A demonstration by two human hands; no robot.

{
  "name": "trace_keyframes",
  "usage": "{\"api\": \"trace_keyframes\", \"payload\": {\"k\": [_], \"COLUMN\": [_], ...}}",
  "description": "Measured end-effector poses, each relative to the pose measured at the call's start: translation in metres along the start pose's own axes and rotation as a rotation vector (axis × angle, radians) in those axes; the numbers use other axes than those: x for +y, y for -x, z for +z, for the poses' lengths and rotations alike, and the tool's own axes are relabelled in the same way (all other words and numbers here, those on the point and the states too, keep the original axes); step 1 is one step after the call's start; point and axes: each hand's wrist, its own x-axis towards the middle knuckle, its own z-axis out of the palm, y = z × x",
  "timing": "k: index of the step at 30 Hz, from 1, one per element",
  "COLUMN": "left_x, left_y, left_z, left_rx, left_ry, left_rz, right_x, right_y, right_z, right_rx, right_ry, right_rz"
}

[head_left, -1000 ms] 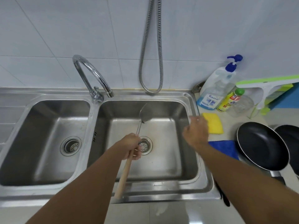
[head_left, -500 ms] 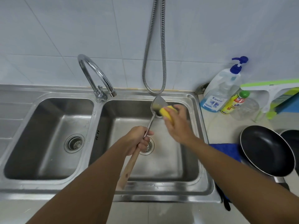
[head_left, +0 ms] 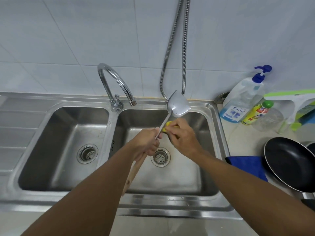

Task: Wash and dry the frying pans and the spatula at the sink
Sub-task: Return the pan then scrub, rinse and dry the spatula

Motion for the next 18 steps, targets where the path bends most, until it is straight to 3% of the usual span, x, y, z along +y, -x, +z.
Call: {"api": "trace_keyframes", "payload": {"k": [3,5,8,10,13,18], "left_x": [0.006,0.004,-0.003,-0.004,-0.001,-0.004], "left_y": [-0.001,-0.001,0.002,0.005,0.006,0.01], "left_z": [-0.005,-0.007,-0.005,-0.005,-0.011,-0.015], "left_rx": [0.012,0.006,-0.016,-0.019,-0.011,0.018], "left_ry": [-0.01,-0.043,-0.071,-0.094,-0.111,-0.15], "left_rz": [0.011,0.002,0.006,0.015,0.032,0.055], "right_x": [0.019,0.03,0.033,0.034,0.03,0.033], "right_y": [-0.023,-0.04,-0.058,-0.068,-0.081,-0.068], "right_z": [-0.012,-0.019,-0.019,-0.018,-0.017,-0.016], "right_rx": [0.218,0.213,-0.028,-0.048,0.071,-0.209], "right_ry": [0.101,0.142,0.157,0.187,0.187,0.196], "right_rz": [0.217,0.331,0.188,0.134,0.21,0.018]}}
